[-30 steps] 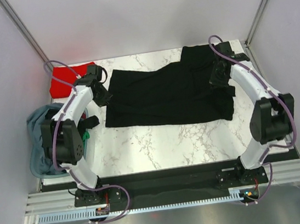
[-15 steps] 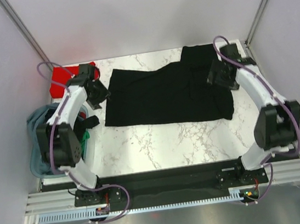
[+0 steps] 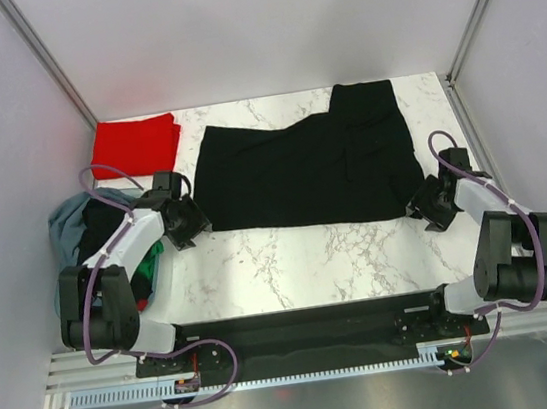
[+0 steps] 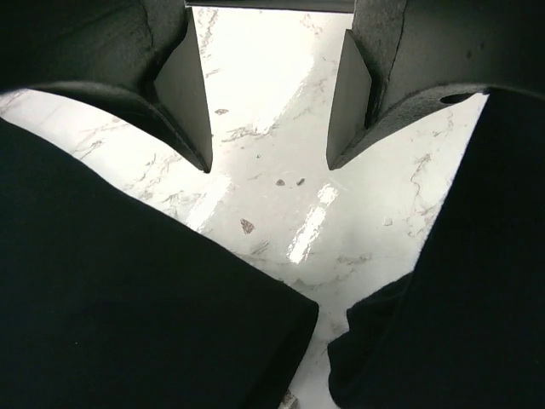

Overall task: Fold and stack the t-shirts
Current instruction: Fold the tshirt

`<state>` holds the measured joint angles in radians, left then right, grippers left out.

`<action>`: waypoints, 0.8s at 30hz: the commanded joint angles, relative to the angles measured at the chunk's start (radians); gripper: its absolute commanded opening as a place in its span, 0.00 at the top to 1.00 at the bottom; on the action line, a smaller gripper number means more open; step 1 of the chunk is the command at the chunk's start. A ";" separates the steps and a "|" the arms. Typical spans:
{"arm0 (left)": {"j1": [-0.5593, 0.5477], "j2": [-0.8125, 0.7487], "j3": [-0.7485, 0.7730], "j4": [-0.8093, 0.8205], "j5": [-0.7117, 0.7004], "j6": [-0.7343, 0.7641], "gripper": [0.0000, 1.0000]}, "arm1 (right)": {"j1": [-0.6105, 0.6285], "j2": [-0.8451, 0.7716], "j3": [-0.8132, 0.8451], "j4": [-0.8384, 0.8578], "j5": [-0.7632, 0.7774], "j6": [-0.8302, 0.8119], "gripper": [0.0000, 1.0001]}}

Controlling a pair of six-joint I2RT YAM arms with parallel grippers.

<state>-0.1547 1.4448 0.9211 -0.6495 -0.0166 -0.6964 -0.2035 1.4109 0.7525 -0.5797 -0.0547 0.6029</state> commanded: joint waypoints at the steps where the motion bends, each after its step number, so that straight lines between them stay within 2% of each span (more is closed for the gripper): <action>1: 0.000 -0.014 -0.022 0.120 0.003 -0.025 0.37 | -0.005 0.020 0.030 0.135 -0.037 0.009 0.35; 13: 0.000 0.130 -0.053 0.238 -0.052 -0.049 0.37 | -0.004 0.074 0.076 0.149 0.032 -0.035 0.56; 17: 0.000 0.184 -0.013 0.258 -0.078 -0.043 0.37 | -0.005 0.094 0.088 0.150 0.049 -0.045 0.70; 19: 0.000 0.216 0.013 0.257 -0.106 -0.037 0.37 | -0.004 0.102 0.091 0.156 0.073 -0.045 0.72; 20: 0.001 0.242 0.036 0.257 -0.111 -0.034 0.37 | -0.004 0.109 0.093 0.158 0.075 -0.040 0.77; 21: 0.001 0.259 0.045 0.257 -0.111 -0.032 0.38 | -0.005 0.117 0.097 0.161 0.072 -0.038 0.80; 24: 0.000 0.302 0.076 0.261 -0.095 -0.034 0.49 | -0.005 0.146 0.114 0.170 0.059 -0.037 0.91</action>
<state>-0.1547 1.6821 0.9749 -0.4469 -0.0803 -0.7166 -0.2058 1.5333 0.8227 -0.4541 -0.0204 0.5682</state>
